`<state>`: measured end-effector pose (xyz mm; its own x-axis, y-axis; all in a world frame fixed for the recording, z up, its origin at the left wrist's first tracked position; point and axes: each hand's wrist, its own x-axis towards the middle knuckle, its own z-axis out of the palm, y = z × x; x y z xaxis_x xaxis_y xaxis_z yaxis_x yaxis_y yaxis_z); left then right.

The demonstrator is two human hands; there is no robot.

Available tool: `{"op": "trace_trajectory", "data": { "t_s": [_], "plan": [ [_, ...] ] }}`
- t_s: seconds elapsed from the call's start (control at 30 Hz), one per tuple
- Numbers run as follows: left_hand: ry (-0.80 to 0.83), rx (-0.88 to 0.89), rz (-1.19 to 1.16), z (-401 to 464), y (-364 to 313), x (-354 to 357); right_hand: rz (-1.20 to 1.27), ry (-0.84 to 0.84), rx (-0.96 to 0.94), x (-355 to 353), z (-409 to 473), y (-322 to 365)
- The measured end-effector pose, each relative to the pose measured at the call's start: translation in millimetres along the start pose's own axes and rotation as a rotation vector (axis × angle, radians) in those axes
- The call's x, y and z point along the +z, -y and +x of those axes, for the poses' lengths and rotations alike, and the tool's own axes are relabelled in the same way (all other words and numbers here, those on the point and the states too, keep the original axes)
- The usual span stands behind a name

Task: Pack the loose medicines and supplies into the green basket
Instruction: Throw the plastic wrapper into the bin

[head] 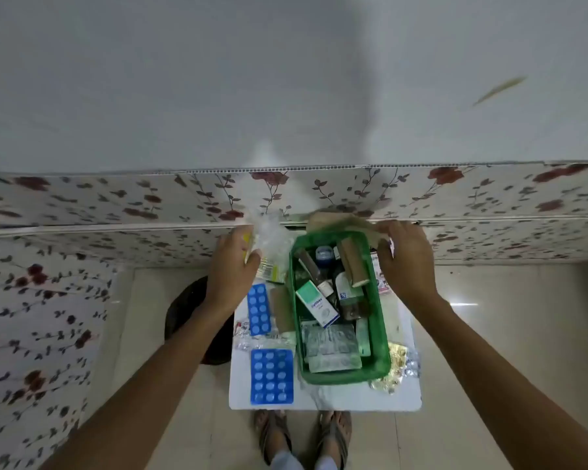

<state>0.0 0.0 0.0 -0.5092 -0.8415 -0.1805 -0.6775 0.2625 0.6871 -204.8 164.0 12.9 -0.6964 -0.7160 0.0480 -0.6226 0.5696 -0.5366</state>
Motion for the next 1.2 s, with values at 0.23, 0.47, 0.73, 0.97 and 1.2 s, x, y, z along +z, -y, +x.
{"op": "trace_trajectory", "data": {
  "t_s": [0.23,0.47,0.73,0.97,1.2],
  "plan": [
    [0.245,0.148,0.444,35.4,13.3,27.3,-0.473,0.195,-0.102,29.0,45.4,-10.2],
    [-0.108,-0.015,0.060,28.0,5.8,13.3,-0.253,-0.091,-0.166,-10.4,38.2,32.1],
    [-0.308,-0.295,-0.369,-40.2,51.5,-63.5,0.060,0.172,-0.504,25.7,-46.7,166.9],
    [0.043,-0.421,-0.528,-60.9,160.0,-94.3,-0.017,0.623,-0.149,194.3,-88.0,228.9],
    [0.002,-0.815,-0.718,-45.5,297.6,-81.9,-0.113,0.764,0.252,353.6,-105.8,196.9]
  ]
}}
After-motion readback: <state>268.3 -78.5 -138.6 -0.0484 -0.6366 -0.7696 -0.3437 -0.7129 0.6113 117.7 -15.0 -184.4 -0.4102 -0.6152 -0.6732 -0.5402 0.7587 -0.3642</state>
